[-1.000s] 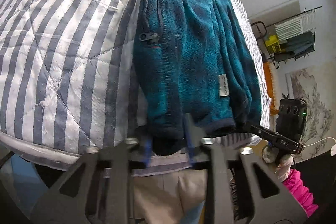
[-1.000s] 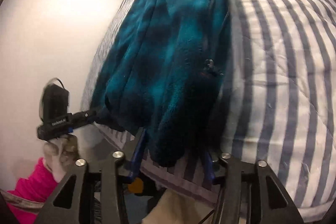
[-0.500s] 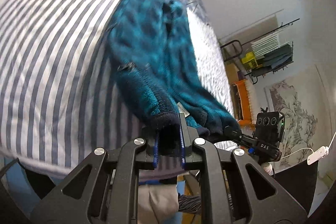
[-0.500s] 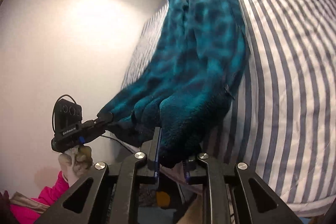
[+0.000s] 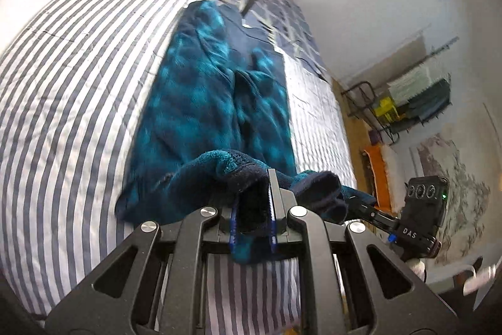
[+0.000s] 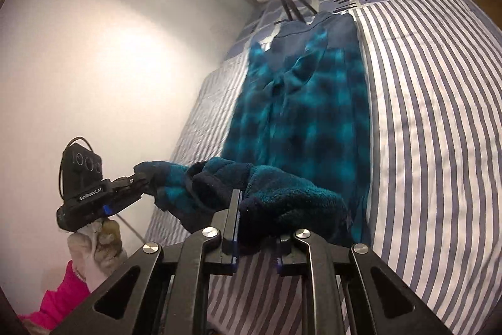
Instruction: Fold large clothes
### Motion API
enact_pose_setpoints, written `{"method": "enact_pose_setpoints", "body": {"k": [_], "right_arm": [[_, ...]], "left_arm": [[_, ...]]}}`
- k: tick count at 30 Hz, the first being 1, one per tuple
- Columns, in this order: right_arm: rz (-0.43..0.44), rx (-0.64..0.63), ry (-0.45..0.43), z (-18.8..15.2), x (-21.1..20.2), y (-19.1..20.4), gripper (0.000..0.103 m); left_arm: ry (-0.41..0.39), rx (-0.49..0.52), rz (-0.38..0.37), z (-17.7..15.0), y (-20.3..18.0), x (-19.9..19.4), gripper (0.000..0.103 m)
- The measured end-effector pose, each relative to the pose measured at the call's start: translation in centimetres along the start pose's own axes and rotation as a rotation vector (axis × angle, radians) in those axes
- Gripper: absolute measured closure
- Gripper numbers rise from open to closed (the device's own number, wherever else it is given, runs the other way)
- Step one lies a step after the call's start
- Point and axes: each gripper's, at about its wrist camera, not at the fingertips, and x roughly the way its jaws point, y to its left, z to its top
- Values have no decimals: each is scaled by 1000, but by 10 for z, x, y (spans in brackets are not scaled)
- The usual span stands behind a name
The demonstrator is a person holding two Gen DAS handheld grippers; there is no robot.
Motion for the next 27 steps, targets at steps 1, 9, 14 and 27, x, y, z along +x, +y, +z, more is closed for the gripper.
{"method": "enact_pose_setpoints", "body": {"k": [1,9,14,27], "right_arm": [[-12,4,2,10,10,-4,89],[-67,65,55,52,76,-45,89],[-59,66,69,55,98,-58,88],[19,65,-85,40,15,-89,39]], "left_arm": [[2,-7,6,7,3,9,90],[35,-49,69,32,40,80,90],[59,-86,68,32,59,101,89],[18,-19,-31,64,56,40,28]]}}
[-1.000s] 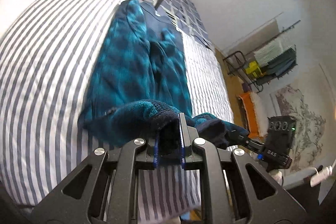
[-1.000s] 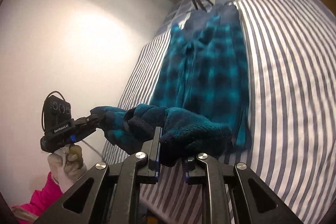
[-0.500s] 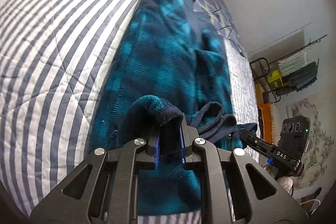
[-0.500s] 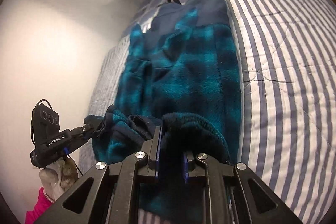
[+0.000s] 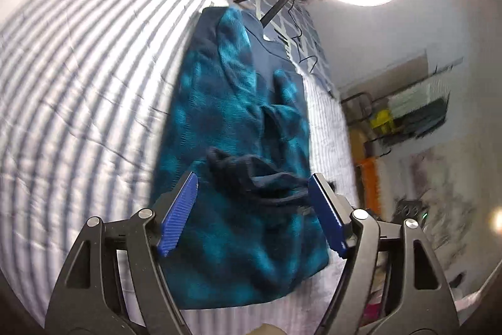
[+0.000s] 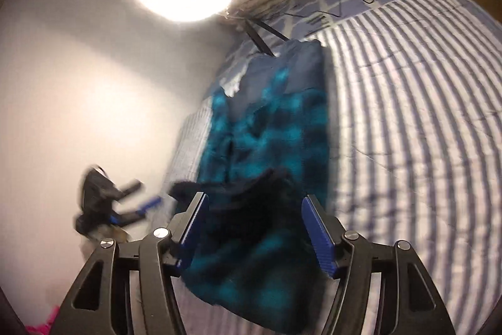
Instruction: Fold large clothes
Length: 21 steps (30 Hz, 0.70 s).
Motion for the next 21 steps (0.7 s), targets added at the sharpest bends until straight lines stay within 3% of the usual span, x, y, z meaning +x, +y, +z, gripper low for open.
{"method": "enact_pose_setpoints", "body": {"k": [3,5,9,10,11,12,14,16,21], "right_arm": [[-48,-24,41,-10,15,-4,40],[-69,-40,54,-13,29,-3,40],[-106,-100,43,-6,45,9,40],[-124,-143,32,-3,50,17,44],[-148,-180,29,-1,53,23,54],[-219,-242,36,0,62,30,63],[-352,-299,83,0,85,29,64],[-408,-300,127,-1,97,21,64],[-416,-316,31,-1,58,35,64]], "left_arm": [[34,122,102,-17,1,9,29],[60,158,142,-26,3,20,36],[39,224,241,-25,-2,40,36],[29,244,272,-22,-6,47,36],[17,273,310,-19,-9,54,36],[5,295,354,-16,-11,61,36],[-3,320,460,-13,-4,81,36],[22,264,461,-11,11,95,36],[-23,254,452,-14,7,65,42]]}}
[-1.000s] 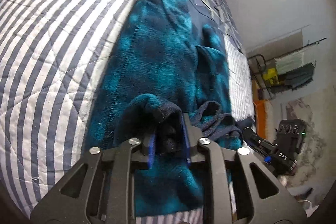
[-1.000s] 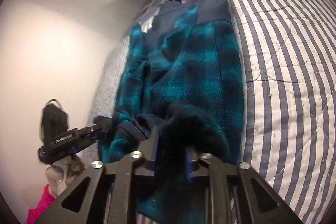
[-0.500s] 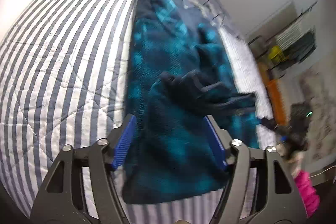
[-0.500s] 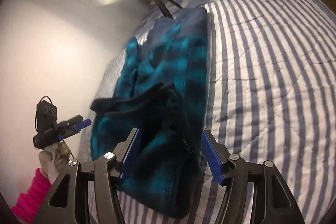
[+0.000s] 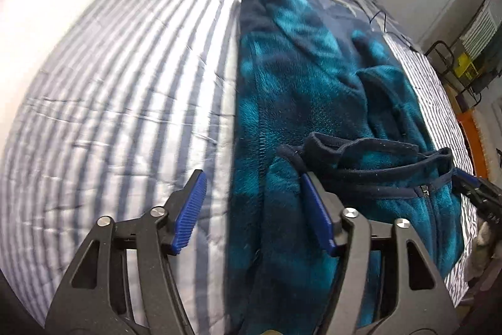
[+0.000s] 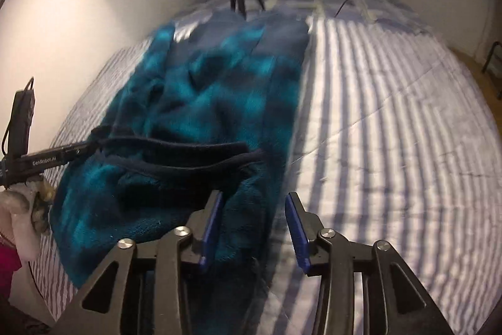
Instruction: Fold large clothes
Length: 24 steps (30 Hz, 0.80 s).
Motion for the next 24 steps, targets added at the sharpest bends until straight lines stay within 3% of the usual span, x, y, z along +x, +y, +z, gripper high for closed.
{"method": "enact_pose_setpoints", "body": {"k": [3,7,9,13,15,18,22,24], "right_arm": [[76,-76,-61,-5,-27,21,65],[115,-192,-100,-8,-23,62,65],[116,-215,-101,-7,-9,73,65],[106,-173,0,-11,30,74,66],[98,-165,35,-17,48,70,68],[86,-188,13,-24,54,73,67],[121,-166,44,-14,38,68,68],[157,-146,21,-10,24,61,68]], "left_arm": [[-46,32,-50,-8,-6,-33,43],[-50,131,-129,-18,-37,-45,43],[-37,161,-124,-22,-50,-37,43],[25,128,-91,-23,-50,5,43],[-20,162,-78,-31,-52,13,43],[-64,224,-37,-39,-59,14,43],[-6,169,-157,-22,-42,2,45],[-31,144,-205,-9,-31,-14,45]]}}
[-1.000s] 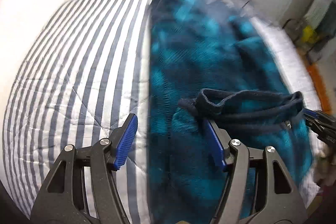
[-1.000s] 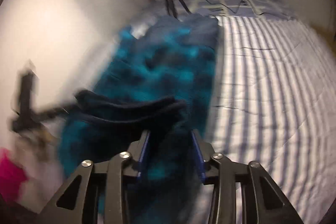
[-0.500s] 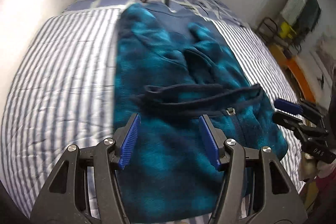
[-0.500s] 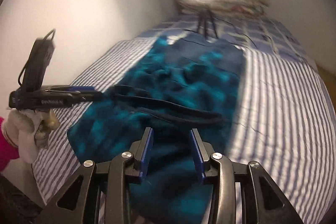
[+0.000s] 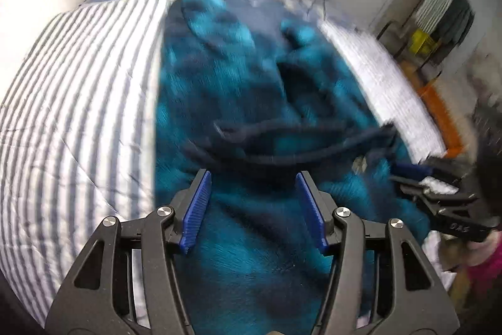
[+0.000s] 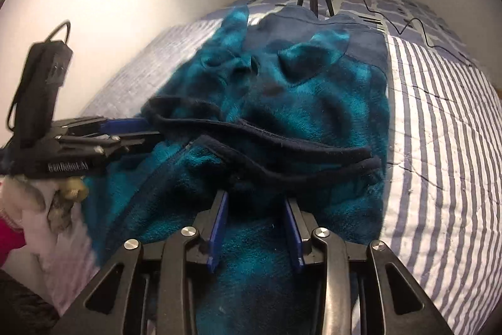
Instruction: Fold large clothes
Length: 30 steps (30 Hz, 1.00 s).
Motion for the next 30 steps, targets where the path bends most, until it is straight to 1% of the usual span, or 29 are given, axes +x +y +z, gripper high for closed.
{"method": "enact_pose_setpoints", "body": {"k": [1,3,4,5,6,7,9,10,13,15,18,21,22,23,24,25,26,28,30], "right_arm": [[2,-4,-12,1,-4,-1,68],[-16,-13,-46,11,-15,-8,71],[-21,-5,-58,16,-20,-15,72],[-26,11,-74,23,-24,-25,73],[-38,23,-87,27,-26,-32,73],[-61,40,-104,38,-25,-46,73],[-88,62,-118,51,-22,-62,74],[-103,83,-123,61,-16,-76,74],[-113,114,-126,84,2,-99,74],[-118,124,-121,100,19,-107,74],[-112,114,-104,115,45,-110,74],[-117,90,-51,129,85,-111,74],[-119,89,-36,131,94,-114,73],[-113,95,-6,132,108,-116,73],[-108,98,9,132,115,-118,73],[-109,93,0,131,119,-118,73],[-105,89,1,132,120,-119,73],[-83,83,22,134,116,-122,73],[-46,85,22,138,108,-128,72]], "left_arm": [[-37,18,13,11,5,-9,45],[-95,56,72,36,17,-17,53],[-115,62,110,52,27,-18,57],[-127,55,131,67,38,-15,57],[-133,50,135,76,45,-13,57],[-134,44,132,91,53,-5,57],[-125,37,126,114,69,13,59],[-125,33,124,124,75,22,65],[-124,24,118,146,87,56,66],[-102,36,119,154,88,79,66],[-56,87,124,162,75,119,66],[-2,150,150,159,61,156,66],[-30,177,165,155,58,161,66],[-44,185,160,154,58,161,66],[-40,175,141,155,60,160,66],[-30,163,119,156,64,159,66],[-16,153,91,158,69,157,66],[13,162,66,163,73,150,66],[0,138,42,169,81,138,66]]}}
